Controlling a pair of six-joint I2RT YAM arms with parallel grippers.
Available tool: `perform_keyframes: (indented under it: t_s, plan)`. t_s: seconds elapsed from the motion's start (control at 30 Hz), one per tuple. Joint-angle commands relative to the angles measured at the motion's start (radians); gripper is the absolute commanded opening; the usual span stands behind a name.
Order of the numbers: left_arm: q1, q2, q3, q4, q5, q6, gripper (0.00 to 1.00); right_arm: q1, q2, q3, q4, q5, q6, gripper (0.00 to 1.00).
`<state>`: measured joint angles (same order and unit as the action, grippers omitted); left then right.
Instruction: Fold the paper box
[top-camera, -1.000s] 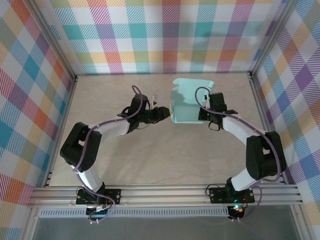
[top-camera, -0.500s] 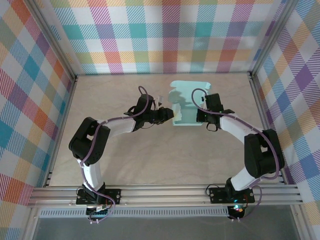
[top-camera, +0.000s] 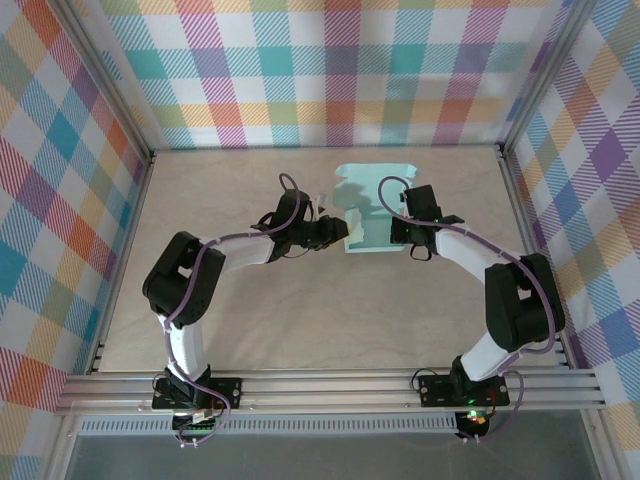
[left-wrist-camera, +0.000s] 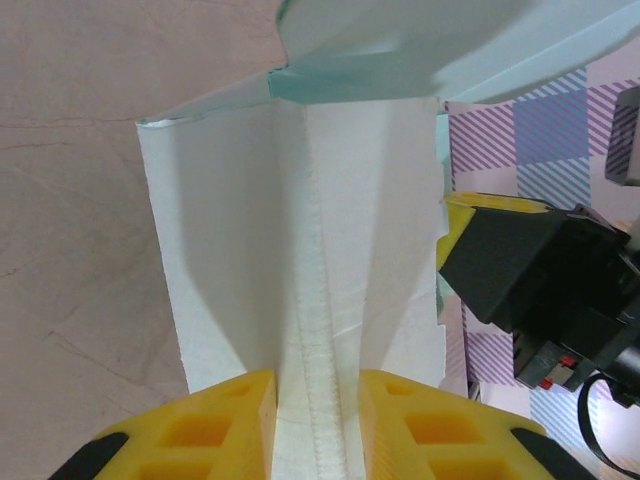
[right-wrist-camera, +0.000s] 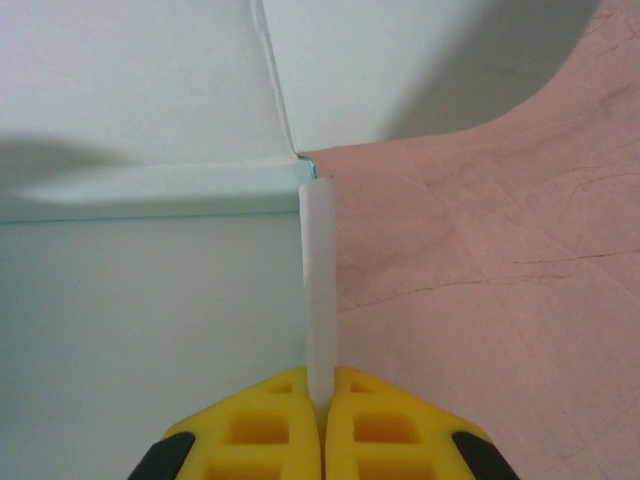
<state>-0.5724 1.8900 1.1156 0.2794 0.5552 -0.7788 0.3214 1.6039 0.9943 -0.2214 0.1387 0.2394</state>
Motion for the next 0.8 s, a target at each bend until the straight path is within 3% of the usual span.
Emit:
perform_keyframes:
  t_s: [0.0, 0.47, 0.77]
  plan:
    - [-0.015, 0.020, 0.031, -0.028, -0.011, -0.024, 0.27, 0.016, -0.006, 0.023, 0.011, -0.071, 0.018, 0.00]
    - [-0.018, 0.077, 0.045, -0.089, -0.069, -0.033, 0.19, 0.015, 0.003, 0.001, 0.058, -0.185, 0.129, 0.00]
    - [-0.044, 0.100, 0.116, -0.264, -0.157, 0.039, 0.18, 0.015, 0.016, -0.005, 0.076, -0.218, 0.172, 0.00]
